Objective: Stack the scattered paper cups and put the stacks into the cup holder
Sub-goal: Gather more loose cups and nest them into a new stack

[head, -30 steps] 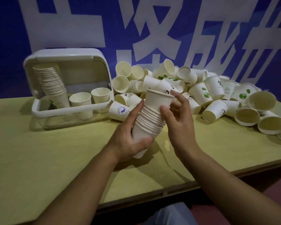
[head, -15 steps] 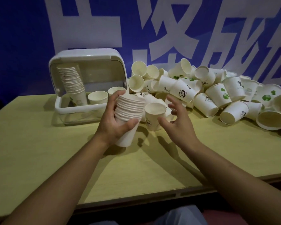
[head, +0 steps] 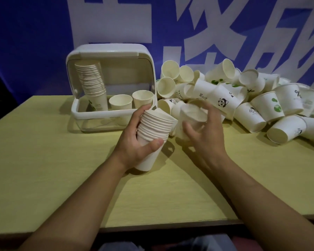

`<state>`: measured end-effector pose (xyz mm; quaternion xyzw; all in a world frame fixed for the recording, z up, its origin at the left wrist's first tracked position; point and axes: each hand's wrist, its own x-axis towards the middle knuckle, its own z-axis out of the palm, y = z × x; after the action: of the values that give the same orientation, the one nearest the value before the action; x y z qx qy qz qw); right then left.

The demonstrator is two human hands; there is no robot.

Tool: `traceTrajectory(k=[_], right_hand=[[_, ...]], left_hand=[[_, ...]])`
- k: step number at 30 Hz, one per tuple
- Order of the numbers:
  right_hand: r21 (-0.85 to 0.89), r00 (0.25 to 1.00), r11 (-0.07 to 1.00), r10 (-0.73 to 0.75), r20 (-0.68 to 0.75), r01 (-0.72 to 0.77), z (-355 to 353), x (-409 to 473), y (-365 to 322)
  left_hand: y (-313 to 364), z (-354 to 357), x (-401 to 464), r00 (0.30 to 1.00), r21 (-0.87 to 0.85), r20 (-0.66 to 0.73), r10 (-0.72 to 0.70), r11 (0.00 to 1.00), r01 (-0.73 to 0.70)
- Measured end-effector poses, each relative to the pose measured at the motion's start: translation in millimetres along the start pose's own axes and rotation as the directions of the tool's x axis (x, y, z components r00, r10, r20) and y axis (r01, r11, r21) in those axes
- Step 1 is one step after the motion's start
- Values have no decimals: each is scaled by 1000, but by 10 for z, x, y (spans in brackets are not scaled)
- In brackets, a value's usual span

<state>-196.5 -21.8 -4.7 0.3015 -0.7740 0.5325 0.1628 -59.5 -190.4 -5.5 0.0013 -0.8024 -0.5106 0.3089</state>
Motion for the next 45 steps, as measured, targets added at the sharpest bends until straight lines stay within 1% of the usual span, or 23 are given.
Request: traceTrajectory(k=[2, 4, 6, 8, 10, 12, 16, 19, 20, 21, 23, 24, 25, 27, 29, 31, 33, 35, 36, 37, 39, 42, 45], right_hand=[[237, 990, 971, 62, -128, -30, -104, 12, -46], [447, 970, 892, 163, -181, -67, -183, 11, -80], [525, 964, 850, 168, -206, -36, -225, -12, -103], [537, 980, 843, 76, -183, 35, -218, -36, -104], [452, 989, 882, -89, -117, 132, -190, -65, -106], [361, 976, 910, -219, 0, 204, -139, -95, -65], [336, 968, 931, -201, 147, 143, -85, -142, -37], [317, 931, 931, -265, 251, 179, -84, -166, -50], [345, 915, 921, -287, 282, 182, -87, -167, -52], [397, 910, 906, -283, 303, 150, -95, -159, -58], [480, 938, 877, -198, 285, 39, -120, -109, -51], [470, 961, 882, -133, 245, 2, -128, -65, -24], [388, 982, 922, -75, 175, 1, -128, -13, 26], [68, 997, 997, -44, 69, 39, -111, 103, 213], [-219, 995, 975, -28, 93, 47, -79, 212, 396], [-380, 988, 925, 77, 131, -21, -52, 266, 513], [-415, 978, 905, 164, 132, -96, -43, 272, 531], [-374, 977, 918, 183, 106, -131, -43, 269, 500], [-327, 984, 936, 163, 74, -130, -55, 271, 470], [-250, 991, 961, 132, 25, -122, -71, 276, 451], [-14, 991, 995, 93, -99, -95, -118, 274, 404], [295, 968, 955, 99, -230, -27, -178, 214, 264], [463, 964, 884, 69, -256, 60, -193, 126, 107]], left_hand=[[23, 31, 5, 1000, 34, 29, 5, 999, -6], [54, 55, 1, 997, 91, 74, 14, 996, -21], [81, 109, -8, 991, 178, 134, 10, 984, -34], [122, 200, -14, 984, 279, 181, 3, 959, -54], [155, 267, -17, 979, 331, 204, 13, 940, -81], [151, 268, -13, 980, 335, 199, 20, 938, -87], [128, 225, -20, 981, 319, 194, 7, 945, -70], [143, 231, -24, 984, 308, 177, 9, 949, -64], [142, 228, -28, 986, 299, 167, 10, 952, -60], [138, 223, -30, 987, 289, 158, 8, 956, -54], [129, 218, -41, 989, 264, 144, -16, 964, -23], [129, 219, -49, 990, 252, 139, -35, 968, -1], [130, 221, -51, 990, 242, 131, -52, 970, 19], [129, 220, -45, 991, 222, 110, -81, 973, 55], [134, 215, -36, 991, 203, 91, -103, 976, 83], [144, 213, -35, 991, 193, 81, -111, 977, 93], [151, 216, -35, 990, 190, 78, -117, 977, 101], [154, 214, -35, 990, 183, 70, -121, 977, 106], [152, 210, -35, 990, 181, 65, -121, 978, 108], [150, 203, -36, 991, 177, 63, -120, 978, 107], [141, 183, -40, 991, 160, 63, -118, 981, 107], [133, 166, -36, 987, 158, 96, -125, 981, 109], [151, 174, -33, 984, 212, 142, -107, 974, 75]])
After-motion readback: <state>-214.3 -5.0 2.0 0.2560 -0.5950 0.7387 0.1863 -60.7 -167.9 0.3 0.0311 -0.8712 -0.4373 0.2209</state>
